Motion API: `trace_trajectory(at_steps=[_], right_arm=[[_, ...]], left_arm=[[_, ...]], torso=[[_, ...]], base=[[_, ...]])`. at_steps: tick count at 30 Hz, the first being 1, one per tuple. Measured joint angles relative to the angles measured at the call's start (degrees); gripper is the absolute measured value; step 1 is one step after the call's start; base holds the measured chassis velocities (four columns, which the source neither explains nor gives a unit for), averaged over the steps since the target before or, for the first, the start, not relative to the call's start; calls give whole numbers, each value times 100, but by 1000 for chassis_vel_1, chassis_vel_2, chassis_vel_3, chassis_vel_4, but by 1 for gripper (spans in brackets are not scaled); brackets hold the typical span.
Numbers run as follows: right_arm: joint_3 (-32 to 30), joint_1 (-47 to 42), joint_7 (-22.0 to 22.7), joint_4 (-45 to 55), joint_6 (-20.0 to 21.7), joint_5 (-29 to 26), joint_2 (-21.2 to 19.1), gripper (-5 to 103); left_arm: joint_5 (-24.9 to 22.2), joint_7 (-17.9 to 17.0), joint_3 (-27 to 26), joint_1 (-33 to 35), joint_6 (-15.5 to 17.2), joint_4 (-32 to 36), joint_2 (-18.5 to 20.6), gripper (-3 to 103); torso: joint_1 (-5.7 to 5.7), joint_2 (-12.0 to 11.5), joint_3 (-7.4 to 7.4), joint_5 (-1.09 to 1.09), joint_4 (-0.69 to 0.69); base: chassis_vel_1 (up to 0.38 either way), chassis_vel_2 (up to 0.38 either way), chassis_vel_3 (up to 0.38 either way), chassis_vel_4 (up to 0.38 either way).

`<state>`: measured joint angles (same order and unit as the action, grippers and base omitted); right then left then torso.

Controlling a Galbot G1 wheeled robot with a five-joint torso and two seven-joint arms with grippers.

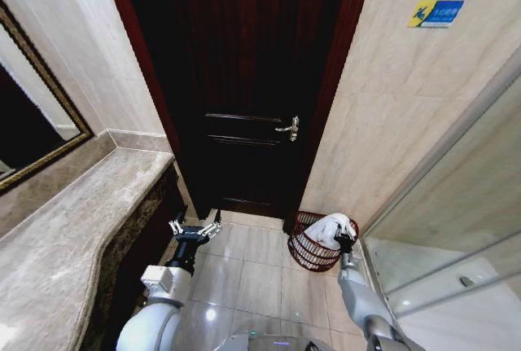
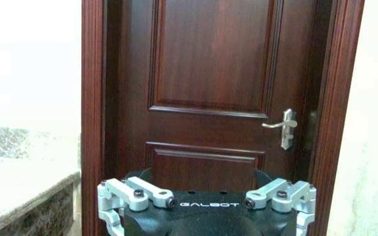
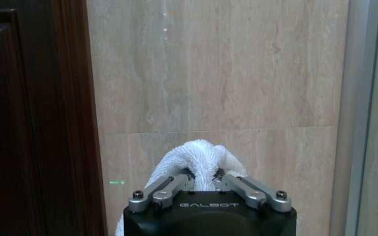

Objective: Discard the used towel into the hamper.

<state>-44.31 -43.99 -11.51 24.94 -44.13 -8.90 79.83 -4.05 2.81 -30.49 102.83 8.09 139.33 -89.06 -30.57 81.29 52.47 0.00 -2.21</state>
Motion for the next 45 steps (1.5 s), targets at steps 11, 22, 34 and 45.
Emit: trace_trajectory(at_steps=[11,22,34,45], right_arm=[[-12,-58,-46,8,-47,-4,9,11],[-14,-139,-36,6,-119,53,13,11],[-19,-275,-125,-47,-130,387,-49,11],[-64,-264,-106,-15,-129,551,-62,11]], left_arm=[[0,0,0,0,0,0,0,100],[0,0,0,0,0,0,0,100],[0,0,0,0,0,0,0,100],[0,0,0,0,0,0,0,100]], torso=[[2,0,0,0,0],[-2,0,0,0,0],[-1,0,0,0,0],[1,2,0,0,0]], base=[[-7,7,9,-10],[-77,80,83,-92],[-36,34,40,-43],[0,0,0,0]])
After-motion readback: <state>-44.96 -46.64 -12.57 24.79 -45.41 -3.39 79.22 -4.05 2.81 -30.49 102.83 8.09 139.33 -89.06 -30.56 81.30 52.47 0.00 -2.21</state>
